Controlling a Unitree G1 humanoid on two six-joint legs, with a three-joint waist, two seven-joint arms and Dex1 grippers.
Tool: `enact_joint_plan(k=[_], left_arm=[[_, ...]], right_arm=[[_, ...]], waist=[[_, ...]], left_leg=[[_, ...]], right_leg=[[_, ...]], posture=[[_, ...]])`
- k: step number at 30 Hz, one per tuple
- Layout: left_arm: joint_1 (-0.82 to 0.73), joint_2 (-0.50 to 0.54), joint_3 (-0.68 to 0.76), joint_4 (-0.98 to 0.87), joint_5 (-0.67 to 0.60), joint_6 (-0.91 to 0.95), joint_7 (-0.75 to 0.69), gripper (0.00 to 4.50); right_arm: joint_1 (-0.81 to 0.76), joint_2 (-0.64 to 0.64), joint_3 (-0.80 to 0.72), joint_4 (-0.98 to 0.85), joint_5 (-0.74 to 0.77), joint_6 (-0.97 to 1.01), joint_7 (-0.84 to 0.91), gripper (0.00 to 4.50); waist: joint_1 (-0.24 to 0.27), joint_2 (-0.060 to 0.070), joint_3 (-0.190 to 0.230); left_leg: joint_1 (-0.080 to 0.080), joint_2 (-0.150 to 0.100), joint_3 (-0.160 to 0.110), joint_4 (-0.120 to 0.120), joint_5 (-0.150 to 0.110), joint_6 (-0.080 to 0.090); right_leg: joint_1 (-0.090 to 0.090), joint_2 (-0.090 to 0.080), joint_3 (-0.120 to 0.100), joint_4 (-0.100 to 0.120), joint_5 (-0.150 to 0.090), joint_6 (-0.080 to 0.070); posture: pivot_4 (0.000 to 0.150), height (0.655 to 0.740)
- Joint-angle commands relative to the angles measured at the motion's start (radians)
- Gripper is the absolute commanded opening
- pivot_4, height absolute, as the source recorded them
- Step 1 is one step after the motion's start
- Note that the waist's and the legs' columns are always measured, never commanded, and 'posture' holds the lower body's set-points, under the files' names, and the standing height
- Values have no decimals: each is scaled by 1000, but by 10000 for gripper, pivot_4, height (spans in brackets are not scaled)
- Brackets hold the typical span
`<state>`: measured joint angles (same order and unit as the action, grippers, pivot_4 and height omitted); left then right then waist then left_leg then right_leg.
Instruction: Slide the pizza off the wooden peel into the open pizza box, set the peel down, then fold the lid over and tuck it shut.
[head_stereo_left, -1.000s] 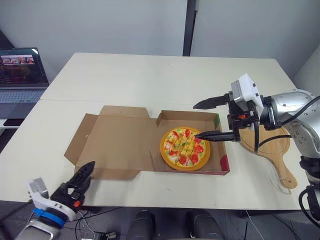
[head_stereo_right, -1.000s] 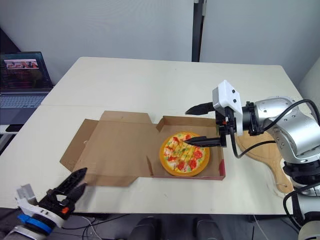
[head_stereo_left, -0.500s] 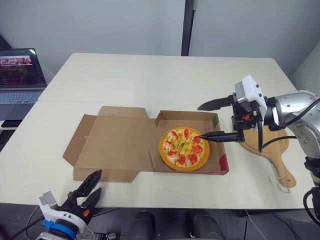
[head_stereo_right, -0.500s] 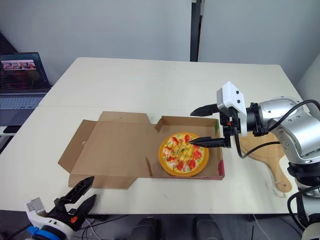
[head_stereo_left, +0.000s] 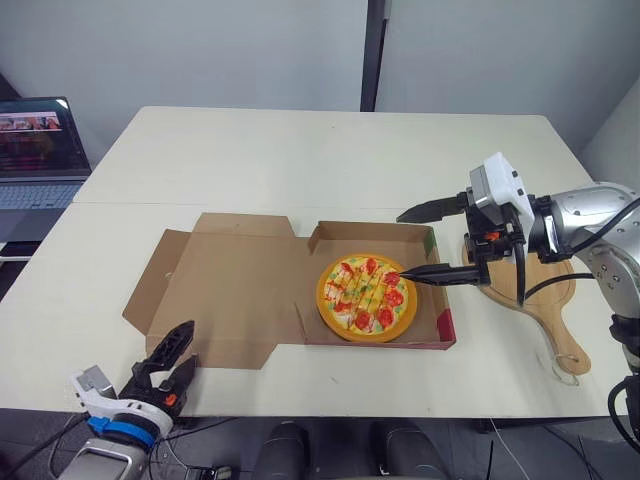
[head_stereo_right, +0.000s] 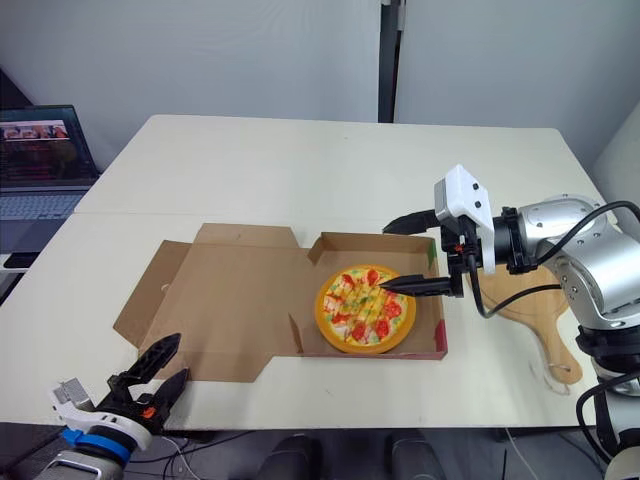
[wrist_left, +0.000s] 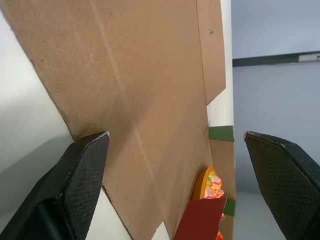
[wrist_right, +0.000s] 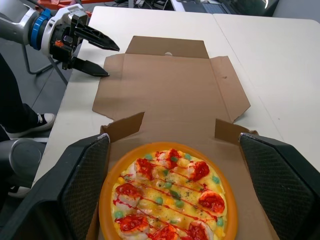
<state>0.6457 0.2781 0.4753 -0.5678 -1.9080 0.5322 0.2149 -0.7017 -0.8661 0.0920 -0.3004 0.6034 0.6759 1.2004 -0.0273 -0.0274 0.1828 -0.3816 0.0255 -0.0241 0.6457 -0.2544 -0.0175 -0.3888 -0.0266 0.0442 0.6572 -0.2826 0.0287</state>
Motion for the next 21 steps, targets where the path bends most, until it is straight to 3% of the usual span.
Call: enact_joint_plan(k=[1,5,13,21], left_arm=[[72,2,13,-57,53,11,-92,45000],[117,-1,5,-37,100,5,-135,45000],[-5,9,14,44,122,-44,-41,45000],[-24,-6,15,69,164,-67,-18,45000]], right_arm=[[-25,-19,-24,-7,-5,-5,13,44634],[-27,-12,-16,-7,-6,-7,11,44634],[-43,-1,-9,7,-16,-18,14,44634],[-43,1,-10,13,-21,-23,14,44634]], waist=[[0,0,0],[0,0,0],[1,1,0],[0,1,0]], left_leg=[[0,0,0,0,0,0],[0,0,2,0,0,0],[0,2,1,0,0,0],[1,3,1,-1,0,0]], right_leg=[[0,0,0,0,0,0],[0,1,-1,0,-1,-1],[0,3,-1,0,-1,-2],[0,3,-1,0,-1,-2]], posture=[[1500,7400],[1500,7400],[1500,7400],[1500,7400]])
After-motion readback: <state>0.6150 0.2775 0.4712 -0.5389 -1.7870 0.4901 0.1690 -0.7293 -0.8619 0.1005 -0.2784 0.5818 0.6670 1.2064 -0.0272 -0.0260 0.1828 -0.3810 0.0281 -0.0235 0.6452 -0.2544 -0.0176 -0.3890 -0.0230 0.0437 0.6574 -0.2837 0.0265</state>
